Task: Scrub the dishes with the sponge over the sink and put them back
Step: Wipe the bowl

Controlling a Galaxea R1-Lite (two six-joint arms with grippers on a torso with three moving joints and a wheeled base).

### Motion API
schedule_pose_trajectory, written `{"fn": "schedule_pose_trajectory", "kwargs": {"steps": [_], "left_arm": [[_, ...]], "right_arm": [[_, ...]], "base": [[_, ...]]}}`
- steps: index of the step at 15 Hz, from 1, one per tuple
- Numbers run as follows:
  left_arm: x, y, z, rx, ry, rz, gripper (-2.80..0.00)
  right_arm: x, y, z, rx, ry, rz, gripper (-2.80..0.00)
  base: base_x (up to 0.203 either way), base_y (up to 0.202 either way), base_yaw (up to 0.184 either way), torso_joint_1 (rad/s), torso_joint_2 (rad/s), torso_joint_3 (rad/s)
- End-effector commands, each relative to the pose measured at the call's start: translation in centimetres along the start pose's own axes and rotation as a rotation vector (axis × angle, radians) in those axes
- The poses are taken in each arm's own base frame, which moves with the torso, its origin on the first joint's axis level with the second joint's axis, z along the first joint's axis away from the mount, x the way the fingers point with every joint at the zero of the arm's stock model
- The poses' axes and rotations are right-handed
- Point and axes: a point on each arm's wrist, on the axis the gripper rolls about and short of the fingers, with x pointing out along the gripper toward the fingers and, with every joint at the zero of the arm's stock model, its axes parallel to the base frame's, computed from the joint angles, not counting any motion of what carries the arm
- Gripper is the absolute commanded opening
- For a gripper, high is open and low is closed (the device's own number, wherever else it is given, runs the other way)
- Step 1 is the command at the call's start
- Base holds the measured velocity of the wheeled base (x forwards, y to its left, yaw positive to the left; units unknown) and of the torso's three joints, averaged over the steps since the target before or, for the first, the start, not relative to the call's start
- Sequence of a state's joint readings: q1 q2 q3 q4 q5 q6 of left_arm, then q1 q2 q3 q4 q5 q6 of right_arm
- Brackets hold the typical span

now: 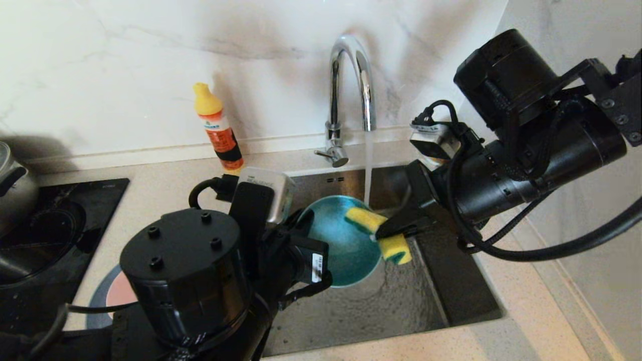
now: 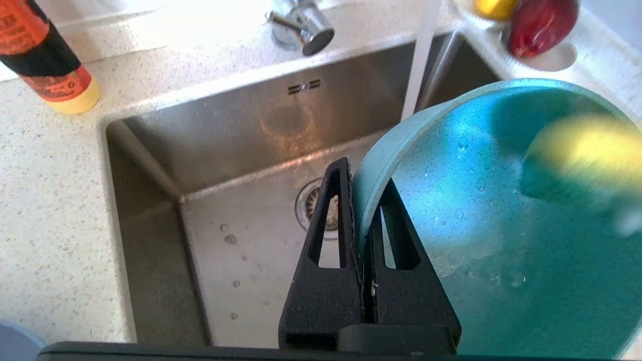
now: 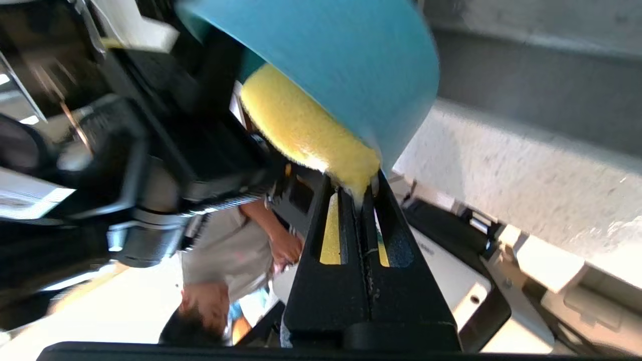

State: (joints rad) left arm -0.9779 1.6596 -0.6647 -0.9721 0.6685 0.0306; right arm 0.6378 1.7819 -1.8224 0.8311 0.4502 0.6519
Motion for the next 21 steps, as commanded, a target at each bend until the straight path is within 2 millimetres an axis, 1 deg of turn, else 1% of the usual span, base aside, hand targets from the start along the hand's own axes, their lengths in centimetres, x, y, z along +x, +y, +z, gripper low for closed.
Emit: {"fn": "schedule_pose_trajectory", "kwargs": {"steps": [1,5,7,9,13,19,21], "left_arm": [[0.1,0.0,0.3,-0.012,-0.014,0.008,-2.8],[0.3,0.0,0.4,-0.019,-0.017,0.02,-2.8],[0.5,-0.2,0.2,-0.017,-0.011,0.02,-2.8],[0.5,-0.2,0.3,-0.026,-0.025,0.02,-2.8],[0.4,-0.2,0.2,-0.026,-0.024,0.02,-2.8],[0.4,-0.2,0.0,-0.016,-0.017,0.02,-2.8],[0.4,-0.1,0.1,-0.018,-0.022,0.02,-2.8]], "right_arm": [[1.1,0.2,-0.6,0.001,0.047,-0.004,-2.8],[2.8,1.5,-1.4,-0.04,0.098,0.012,-2.8],[3.5,1.9,-1.4,-0.05,0.108,0.018,-2.8],[3.6,2.2,-1.2,-0.057,0.101,0.024,-2.8],[1.9,3.0,-0.5,-0.075,0.04,0.063,-2.8],[-1.4,2.4,0.2,-0.064,-0.057,0.075,-2.8],[-2.1,2.0,0.2,-0.05,-0.066,0.063,-2.8]], "base": [[0.0,0.0,0.0,0.0,0.0,0.0],[0.0,0.0,0.0,0.0,0.0,0.0],[0.0,0.0,0.0,0.0,0.0,0.0],[0.0,0.0,0.0,0.0,0.0,0.0],[0.0,0.0,0.0,0.0,0.0,0.0],[0.0,0.0,0.0,0.0,0.0,0.0],[0.0,0.0,0.0,0.0,0.0,0.0]]}}
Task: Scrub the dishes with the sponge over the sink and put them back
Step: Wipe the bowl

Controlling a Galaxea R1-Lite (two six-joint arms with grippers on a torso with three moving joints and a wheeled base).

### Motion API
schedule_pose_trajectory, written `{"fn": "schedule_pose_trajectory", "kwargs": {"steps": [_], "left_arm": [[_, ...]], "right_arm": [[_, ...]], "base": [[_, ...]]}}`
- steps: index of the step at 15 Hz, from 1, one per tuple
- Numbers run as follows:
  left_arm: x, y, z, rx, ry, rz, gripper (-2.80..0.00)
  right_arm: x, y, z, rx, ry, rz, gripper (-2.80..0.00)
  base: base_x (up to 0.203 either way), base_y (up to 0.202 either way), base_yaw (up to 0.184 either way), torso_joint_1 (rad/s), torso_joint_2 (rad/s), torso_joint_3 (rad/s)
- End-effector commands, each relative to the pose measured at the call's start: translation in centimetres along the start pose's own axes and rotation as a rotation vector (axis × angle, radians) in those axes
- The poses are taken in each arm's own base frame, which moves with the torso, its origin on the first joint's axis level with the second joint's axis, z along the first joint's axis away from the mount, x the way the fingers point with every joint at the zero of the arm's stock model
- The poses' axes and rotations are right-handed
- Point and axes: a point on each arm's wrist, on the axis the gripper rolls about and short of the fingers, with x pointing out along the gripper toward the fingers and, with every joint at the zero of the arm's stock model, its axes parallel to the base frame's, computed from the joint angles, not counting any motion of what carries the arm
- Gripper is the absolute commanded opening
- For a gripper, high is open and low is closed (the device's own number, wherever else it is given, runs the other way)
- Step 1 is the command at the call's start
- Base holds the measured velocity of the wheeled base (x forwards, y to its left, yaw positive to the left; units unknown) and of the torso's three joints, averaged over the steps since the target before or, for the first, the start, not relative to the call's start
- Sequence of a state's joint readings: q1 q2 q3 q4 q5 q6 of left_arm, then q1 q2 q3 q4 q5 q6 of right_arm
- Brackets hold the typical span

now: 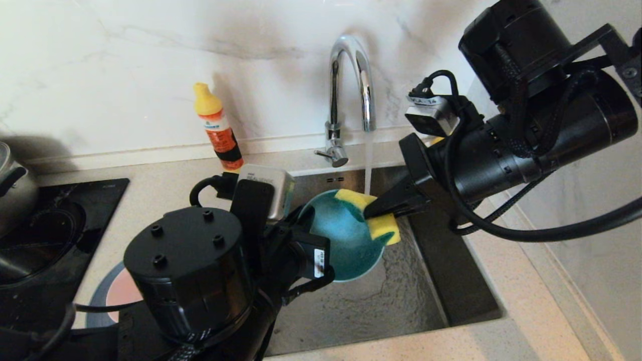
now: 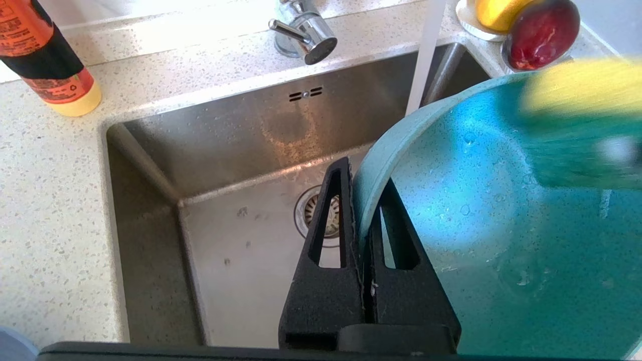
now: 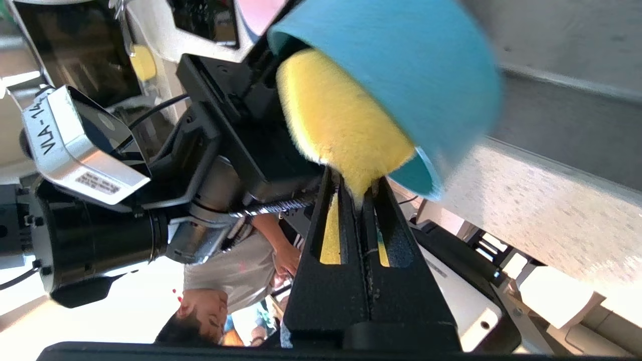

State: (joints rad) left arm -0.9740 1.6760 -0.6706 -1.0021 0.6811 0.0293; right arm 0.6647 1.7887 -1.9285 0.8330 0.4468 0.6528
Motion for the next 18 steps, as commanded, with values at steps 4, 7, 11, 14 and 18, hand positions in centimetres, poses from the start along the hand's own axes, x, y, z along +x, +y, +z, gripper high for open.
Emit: {"fn": "schedule_pose_trajectory", "kwargs": {"steps": [4,7,11,14,18], "left_arm": [[0.0,0.1,0.6,-0.015,-0.019,0.007,-2.8],[0.1,0.2,0.7,-0.019,-0.022,0.011,-2.8],[0.4,0.3,1.0,-0.03,-0.033,0.019,-2.8],[0.4,0.3,0.9,-0.029,-0.03,0.021,-2.8],[0.3,0.3,0.6,-0.026,-0.022,0.022,-2.8]], "right_arm": [[0.3,-0.8,-0.8,0.035,0.055,-0.036,-2.8],[1.9,-0.7,-1.3,0.031,0.107,-0.042,-2.8],[4.1,-0.1,-2.0,0.014,0.166,-0.042,-2.8],[4.9,0.4,-2.2,-0.003,0.179,-0.033,-2.8],[3.0,1.0,-1.4,-0.02,0.111,-0.001,-2.8]], "base": [[0.0,0.0,0.0,0.0,0.0,0.0],[0.0,0.0,0.0,0.0,0.0,0.0],[0.0,0.0,0.0,0.0,0.0,0.0],[0.0,0.0,0.0,0.0,0.0,0.0],[0.0,0.0,0.0,0.0,0.0,0.0]]}}
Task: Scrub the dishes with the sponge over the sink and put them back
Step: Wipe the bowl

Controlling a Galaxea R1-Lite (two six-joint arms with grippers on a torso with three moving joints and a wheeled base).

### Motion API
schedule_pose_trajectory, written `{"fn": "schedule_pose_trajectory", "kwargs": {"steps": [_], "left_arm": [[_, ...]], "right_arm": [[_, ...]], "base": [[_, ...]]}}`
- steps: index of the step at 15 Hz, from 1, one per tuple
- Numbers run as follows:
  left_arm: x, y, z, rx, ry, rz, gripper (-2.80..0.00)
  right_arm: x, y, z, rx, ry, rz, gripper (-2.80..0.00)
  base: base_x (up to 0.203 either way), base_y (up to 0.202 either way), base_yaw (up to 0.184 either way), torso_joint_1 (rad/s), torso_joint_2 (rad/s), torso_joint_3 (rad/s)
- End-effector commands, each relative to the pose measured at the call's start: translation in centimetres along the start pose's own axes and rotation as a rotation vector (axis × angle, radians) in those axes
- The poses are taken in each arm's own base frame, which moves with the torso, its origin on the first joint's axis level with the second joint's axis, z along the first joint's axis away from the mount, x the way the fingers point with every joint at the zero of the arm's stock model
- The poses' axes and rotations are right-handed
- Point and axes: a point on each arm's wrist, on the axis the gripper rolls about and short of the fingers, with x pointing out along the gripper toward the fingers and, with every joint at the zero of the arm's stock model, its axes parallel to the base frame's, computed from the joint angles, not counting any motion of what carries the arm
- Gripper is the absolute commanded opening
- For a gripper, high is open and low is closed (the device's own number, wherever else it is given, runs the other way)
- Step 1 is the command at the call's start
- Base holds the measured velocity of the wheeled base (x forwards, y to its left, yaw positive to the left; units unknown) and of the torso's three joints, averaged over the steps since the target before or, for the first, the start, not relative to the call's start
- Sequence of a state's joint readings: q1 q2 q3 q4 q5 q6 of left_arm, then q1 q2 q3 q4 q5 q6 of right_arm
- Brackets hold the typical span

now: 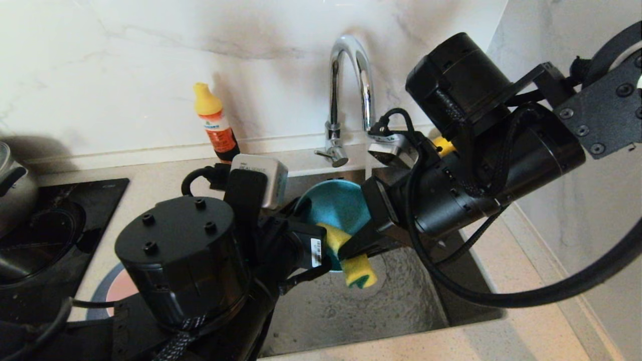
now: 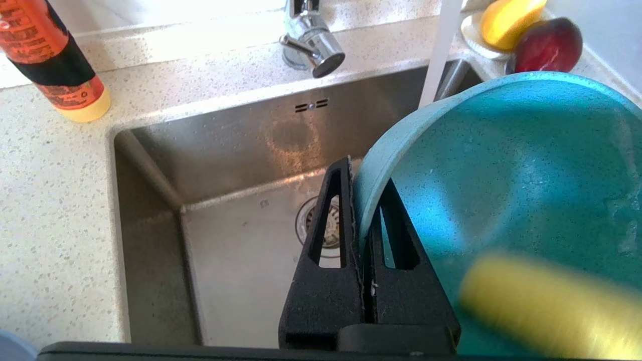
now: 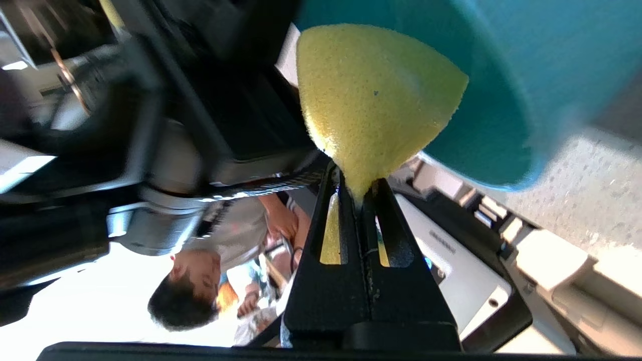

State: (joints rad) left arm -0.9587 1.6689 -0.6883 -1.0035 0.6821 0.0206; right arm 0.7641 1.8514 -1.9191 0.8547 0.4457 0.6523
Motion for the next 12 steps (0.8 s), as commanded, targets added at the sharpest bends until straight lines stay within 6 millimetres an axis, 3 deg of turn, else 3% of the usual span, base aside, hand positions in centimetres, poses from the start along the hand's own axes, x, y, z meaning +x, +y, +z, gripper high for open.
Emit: {"fn": "schedule_pose_trajectory", "kwargs": {"steps": [1,9,12], "left_arm": [[0.0,0.0,0.0,-0.002,-0.003,0.004,-2.8],[-0.1,0.1,0.2,-0.005,-0.007,0.005,-2.8],[-0.1,0.1,0.3,-0.012,-0.014,0.005,-2.8]], "right_arm": [[-1.6,0.1,0.3,-0.003,-0.054,0.021,-2.8],[-6.9,-1.2,1.0,0.03,-0.211,0.021,-2.8],[-7.4,-2.2,0.9,0.074,-0.202,-0.013,-2.8]], "base": [[0.0,0.0,0.0,0.0,0.0,0.0],[0.0,0.0,0.0,0.0,0.0,0.0],[0.0,0.0,0.0,0.0,0.0,0.0]]}}
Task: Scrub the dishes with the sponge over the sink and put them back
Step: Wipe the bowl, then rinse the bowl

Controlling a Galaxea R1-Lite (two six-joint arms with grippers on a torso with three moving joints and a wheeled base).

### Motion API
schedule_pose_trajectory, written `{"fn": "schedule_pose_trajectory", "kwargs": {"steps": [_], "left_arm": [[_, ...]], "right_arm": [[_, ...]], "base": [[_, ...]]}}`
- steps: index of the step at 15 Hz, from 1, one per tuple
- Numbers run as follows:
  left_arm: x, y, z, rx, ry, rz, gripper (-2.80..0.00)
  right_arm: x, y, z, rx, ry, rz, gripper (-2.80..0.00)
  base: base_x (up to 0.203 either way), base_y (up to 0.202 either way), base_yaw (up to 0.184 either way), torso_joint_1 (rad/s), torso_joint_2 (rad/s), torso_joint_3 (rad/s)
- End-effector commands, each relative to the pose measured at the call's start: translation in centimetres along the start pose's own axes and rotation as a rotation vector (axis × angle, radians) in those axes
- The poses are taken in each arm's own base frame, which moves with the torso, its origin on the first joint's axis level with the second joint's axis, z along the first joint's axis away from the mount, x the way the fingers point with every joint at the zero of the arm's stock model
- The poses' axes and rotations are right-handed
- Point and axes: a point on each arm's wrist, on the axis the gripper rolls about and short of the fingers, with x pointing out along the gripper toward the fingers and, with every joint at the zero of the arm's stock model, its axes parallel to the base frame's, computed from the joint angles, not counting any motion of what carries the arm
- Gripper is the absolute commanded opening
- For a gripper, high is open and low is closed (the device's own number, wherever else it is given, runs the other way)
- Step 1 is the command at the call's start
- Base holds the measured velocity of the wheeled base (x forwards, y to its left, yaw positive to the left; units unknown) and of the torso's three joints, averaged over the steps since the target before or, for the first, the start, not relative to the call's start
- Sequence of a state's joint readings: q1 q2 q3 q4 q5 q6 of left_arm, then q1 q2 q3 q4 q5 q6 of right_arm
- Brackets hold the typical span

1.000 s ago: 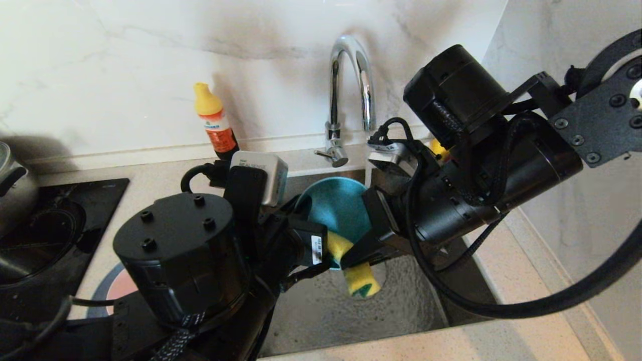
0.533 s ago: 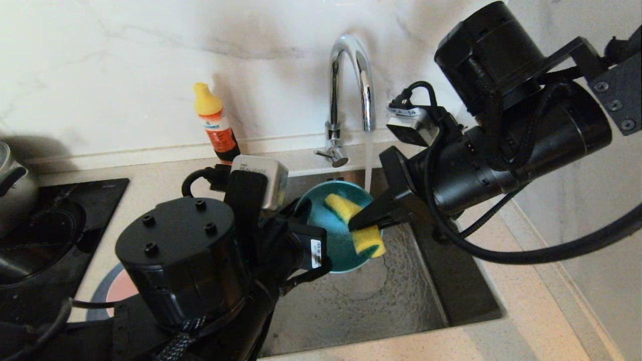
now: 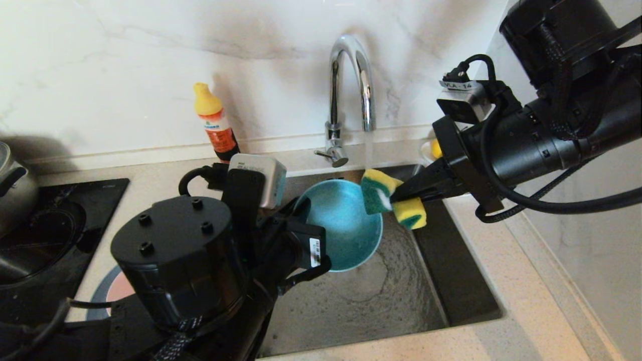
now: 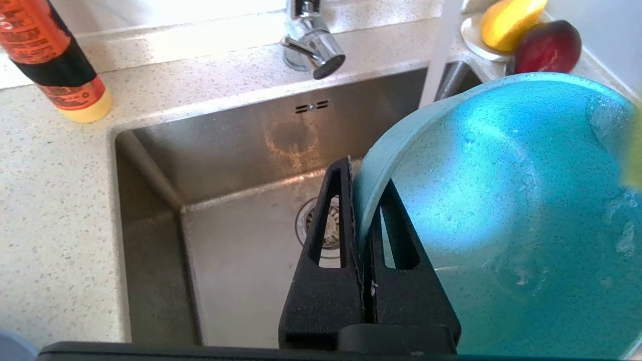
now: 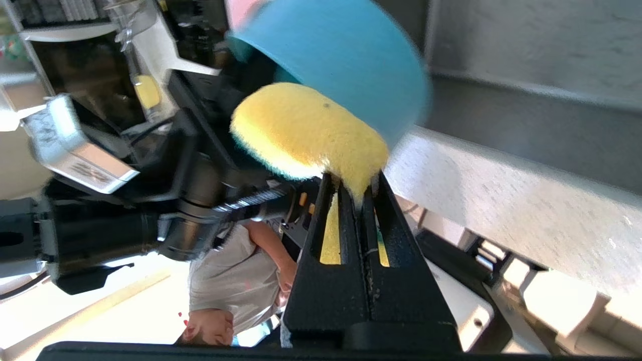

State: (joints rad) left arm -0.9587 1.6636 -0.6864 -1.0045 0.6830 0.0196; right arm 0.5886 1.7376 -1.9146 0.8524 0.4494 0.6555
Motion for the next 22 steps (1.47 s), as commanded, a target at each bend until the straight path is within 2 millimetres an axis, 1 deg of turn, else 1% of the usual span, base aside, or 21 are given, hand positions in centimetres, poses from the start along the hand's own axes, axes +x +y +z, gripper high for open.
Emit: {"fn": "schedule_pose_trajectory", "kwargs": {"steps": [1,3,5,6,9,11,13,15,17,20,22], "left_arm": [[-0.1,0.1,0.4,-0.017,-0.02,0.005,-2.8],[-0.1,0.1,0.7,-0.031,-0.035,0.006,-2.8],[0.2,0.8,0.7,-0.034,-0.029,0.027,-2.8],[0.6,1.0,0.2,-0.028,-0.003,0.034,-2.8],[1.2,1.2,-1.9,-0.004,0.166,0.011,-2.8],[1.6,1.4,-2.5,-0.014,0.305,-0.018,-2.8],[3.1,1.3,-1.7,-0.094,0.405,-0.032,-2.8],[5.2,1.1,-1.4,-0.174,0.484,-0.022,-2.8],[8.1,0.8,-2.9,-0.228,0.546,0.02,-2.8],[11.9,0.8,-5.5,-0.276,0.584,0.087,-2.8],[14.0,1.3,-6.4,-0.321,0.577,0.123,-2.8]], "right_arm": [[-0.6,-0.5,0.0,0.022,-0.005,-0.014,-2.8],[-1.2,-1.1,0.3,0.04,-0.025,-0.026,-2.8],[-2.7,-1.4,0.1,0.047,-0.056,-0.03,-2.8],[-3.7,-1.4,-0.3,0.046,-0.075,-0.026,-2.8],[-7.8,-1.1,-2.5,0.033,-0.147,-0.01,-2.8],[-10.3,-1.0,-4.2,0.027,-0.192,-0.004,-2.8],[-12.2,-1.2,-6.1,0.025,-0.226,-0.004,-2.8],[-13.3,-1.5,-7.6,0.028,-0.239,-0.006,-2.8],[-13.8,-1.9,-8.7,0.037,-0.248,-0.015,-2.8],[-13.9,-2.4,-9.0,0.052,-0.256,-0.031,-2.8],[-13.8,-2.6,-9.2,0.054,-0.251,-0.032,-2.8]], "base": [[0.0,0.0,0.0,0.0,0.0,0.0],[0.0,0.0,0.0,0.0,0.0,0.0],[0.0,0.0,0.0,0.0,0.0,0.0],[0.0,0.0,0.0,0.0,0.0,0.0],[0.0,0.0,0.0,0.0,0.0,0.0],[0.0,0.0,0.0,0.0,0.0,0.0],[0.0,0.0,0.0,0.0,0.0,0.0],[0.0,0.0,0.0,0.0,0.0,0.0],[0.0,0.0,0.0,0.0,0.0,0.0],[0.0,0.0,0.0,0.0,0.0,0.0],[0.0,0.0,0.0,0.0,0.0,0.0]]}}
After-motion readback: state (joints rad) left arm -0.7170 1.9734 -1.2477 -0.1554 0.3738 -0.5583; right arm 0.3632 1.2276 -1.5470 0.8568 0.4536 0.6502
